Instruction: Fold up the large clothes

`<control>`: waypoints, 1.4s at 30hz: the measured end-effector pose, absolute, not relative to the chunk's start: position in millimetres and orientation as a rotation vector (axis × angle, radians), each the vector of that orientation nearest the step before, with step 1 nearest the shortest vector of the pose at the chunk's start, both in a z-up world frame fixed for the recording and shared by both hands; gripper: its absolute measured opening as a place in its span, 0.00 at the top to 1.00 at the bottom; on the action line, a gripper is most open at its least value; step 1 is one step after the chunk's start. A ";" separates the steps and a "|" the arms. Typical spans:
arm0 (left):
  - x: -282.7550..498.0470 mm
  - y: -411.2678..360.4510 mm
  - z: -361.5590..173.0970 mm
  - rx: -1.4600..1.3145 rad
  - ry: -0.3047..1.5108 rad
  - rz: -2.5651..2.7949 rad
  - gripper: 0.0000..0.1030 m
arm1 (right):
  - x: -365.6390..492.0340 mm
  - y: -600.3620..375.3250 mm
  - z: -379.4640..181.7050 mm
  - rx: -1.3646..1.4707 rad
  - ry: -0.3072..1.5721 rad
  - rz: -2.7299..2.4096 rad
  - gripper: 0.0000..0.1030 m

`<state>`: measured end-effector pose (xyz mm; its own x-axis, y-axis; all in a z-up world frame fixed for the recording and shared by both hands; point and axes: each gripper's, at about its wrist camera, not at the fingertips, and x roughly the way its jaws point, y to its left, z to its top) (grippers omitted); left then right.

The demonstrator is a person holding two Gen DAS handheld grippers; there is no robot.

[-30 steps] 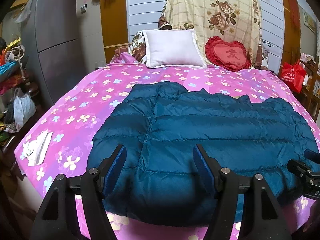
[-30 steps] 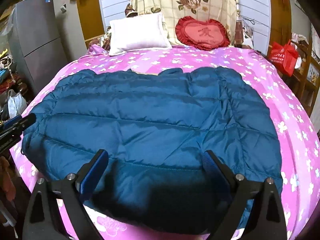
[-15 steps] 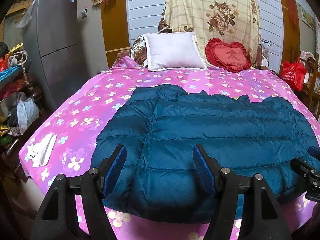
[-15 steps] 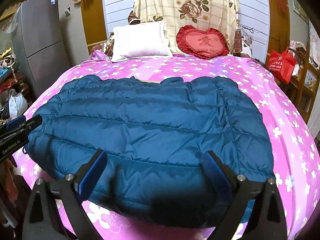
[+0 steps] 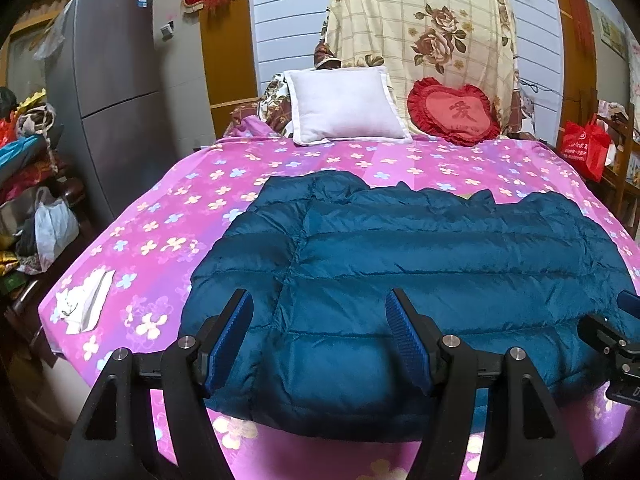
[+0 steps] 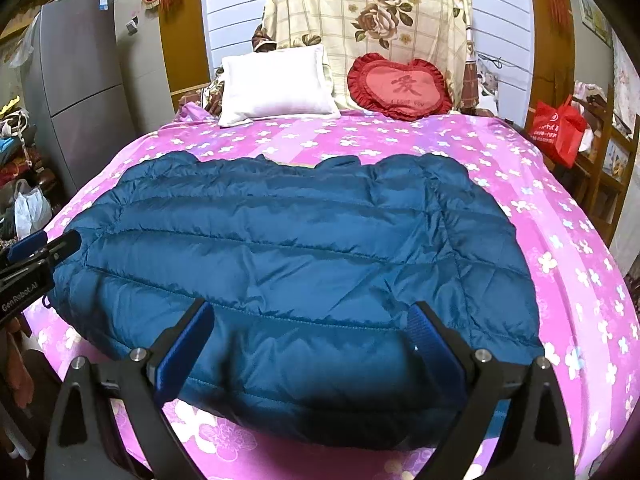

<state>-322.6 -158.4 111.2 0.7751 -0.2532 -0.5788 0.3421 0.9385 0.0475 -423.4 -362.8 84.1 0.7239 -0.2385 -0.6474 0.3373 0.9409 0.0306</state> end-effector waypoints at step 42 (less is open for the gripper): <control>-334.3 -161.1 114.1 0.125 0.606 -0.344 0.52 | -433.6 -358.2 87.5 0.165 0.667 -0.321 0.00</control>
